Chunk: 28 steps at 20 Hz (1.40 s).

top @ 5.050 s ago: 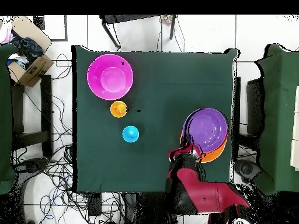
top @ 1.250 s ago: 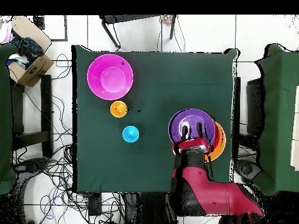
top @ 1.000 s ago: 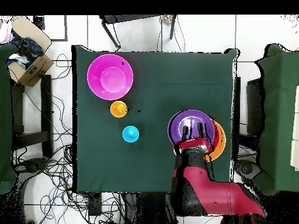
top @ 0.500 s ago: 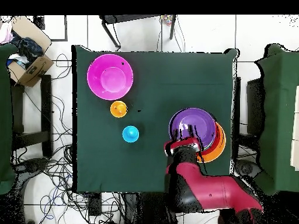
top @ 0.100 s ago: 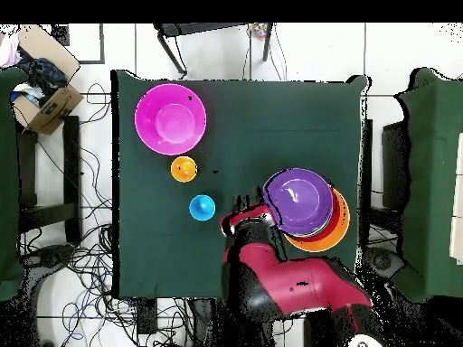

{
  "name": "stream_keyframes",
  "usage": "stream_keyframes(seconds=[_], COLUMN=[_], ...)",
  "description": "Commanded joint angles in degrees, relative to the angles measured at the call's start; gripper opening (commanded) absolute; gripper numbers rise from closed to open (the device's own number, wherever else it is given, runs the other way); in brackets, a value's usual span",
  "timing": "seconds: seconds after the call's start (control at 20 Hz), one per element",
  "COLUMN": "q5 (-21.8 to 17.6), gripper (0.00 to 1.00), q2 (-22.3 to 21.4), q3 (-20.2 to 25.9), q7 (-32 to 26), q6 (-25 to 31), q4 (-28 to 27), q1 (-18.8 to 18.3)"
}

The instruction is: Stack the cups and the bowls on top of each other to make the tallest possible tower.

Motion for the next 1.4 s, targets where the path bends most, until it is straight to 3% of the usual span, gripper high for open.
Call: stream_keyframes(seconds=[0.05, 0.25, 0.6, 0.75, 0.95, 1.05, 1.25, 1.4], q5=[4.41, 4.80, 3.32, 4.96, 5.59, 5.44, 8.83, 11.95], gripper=[1.00, 1.00, 1.00, 1.00, 1.00, 1.00, 1.00, 1.00], q2=[3.10, 4.96, 11.86, 13.75, 16.01, 15.96, 13.59, 11.92], q3=[2.60, 0.61, -4.11, -6.77, -6.68, -6.42, -4.10, -1.99], q7=[9.94, 9.21, 8.29, 8.92, 8.65, 8.75, 10.22, 8.95], q6=[7.80, 7.31, 1.69, 0.65, 0.92, 0.93, 4.47, 10.31], q4=[2.90, 1.83, -1.97, -4.04, -6.93, -6.82, -7.84, -10.62], q1=[4.17, 5.36, 8.38, 10.84, 11.33, 10.54, 8.54, 7.42])
